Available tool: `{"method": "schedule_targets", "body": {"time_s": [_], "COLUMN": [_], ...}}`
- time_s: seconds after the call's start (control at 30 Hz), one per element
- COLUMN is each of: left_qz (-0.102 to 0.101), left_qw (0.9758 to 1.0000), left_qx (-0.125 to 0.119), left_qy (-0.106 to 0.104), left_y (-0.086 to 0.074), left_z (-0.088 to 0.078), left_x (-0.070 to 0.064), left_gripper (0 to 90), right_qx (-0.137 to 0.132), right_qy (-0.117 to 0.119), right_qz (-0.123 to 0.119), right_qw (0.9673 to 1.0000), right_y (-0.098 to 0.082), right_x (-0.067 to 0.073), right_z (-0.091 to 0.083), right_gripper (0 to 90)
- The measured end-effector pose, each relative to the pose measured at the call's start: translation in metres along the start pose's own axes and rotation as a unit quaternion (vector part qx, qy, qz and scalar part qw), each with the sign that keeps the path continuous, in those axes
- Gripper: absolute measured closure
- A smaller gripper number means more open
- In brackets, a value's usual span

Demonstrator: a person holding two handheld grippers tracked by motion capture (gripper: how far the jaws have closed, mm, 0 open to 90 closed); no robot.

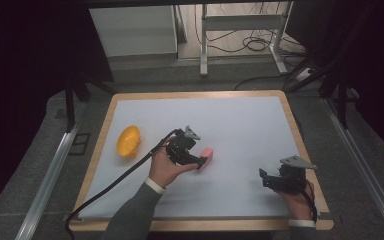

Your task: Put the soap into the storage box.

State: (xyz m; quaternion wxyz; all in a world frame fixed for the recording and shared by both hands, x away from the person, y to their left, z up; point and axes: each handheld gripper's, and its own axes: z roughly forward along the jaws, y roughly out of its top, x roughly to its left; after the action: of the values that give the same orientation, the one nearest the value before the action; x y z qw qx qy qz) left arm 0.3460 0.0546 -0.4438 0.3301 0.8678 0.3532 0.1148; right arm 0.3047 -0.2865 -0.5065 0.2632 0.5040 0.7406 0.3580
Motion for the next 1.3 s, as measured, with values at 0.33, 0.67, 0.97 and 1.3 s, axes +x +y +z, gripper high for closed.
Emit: {"method": "schedule_targets", "body": {"time_s": [0.33, 0.67, 0.97, 1.3], "left_qz": [-0.005, -0.017, -0.03, -0.048], "left_qw": [0.9998, 0.9994, 0.9984, 0.9964], "left_qx": [0.017, 0.028, 0.046, 0.064], "left_qy": [-0.001, -0.01, -0.015, -0.029], "left_y": [0.007, 0.006, 0.004, 0.004], "left_z": [0.02, 0.035, 0.053, 0.069], "left_x": [0.001, 0.001, 0.005, 0.011], "left_gripper": [25.7, 27.9, 31.8, 40.4], "right_qx": [0.003, 0.007, 0.01, 0.014], "right_qy": [0.0, 0.0, 0.001, -0.002], "right_qz": [0.0, -0.001, -0.002, -0.002], "right_qw": [1.0, 1.0, 0.9999, 0.9999], "right_y": [-0.001, -0.001, -0.002, -0.003], "right_x": [-0.001, -0.001, 0.0, 0.002], "right_z": [0.001, 0.003, 0.005, 0.007], "right_gripper": [7.8, 7.8, 7.8, 7.9]}}
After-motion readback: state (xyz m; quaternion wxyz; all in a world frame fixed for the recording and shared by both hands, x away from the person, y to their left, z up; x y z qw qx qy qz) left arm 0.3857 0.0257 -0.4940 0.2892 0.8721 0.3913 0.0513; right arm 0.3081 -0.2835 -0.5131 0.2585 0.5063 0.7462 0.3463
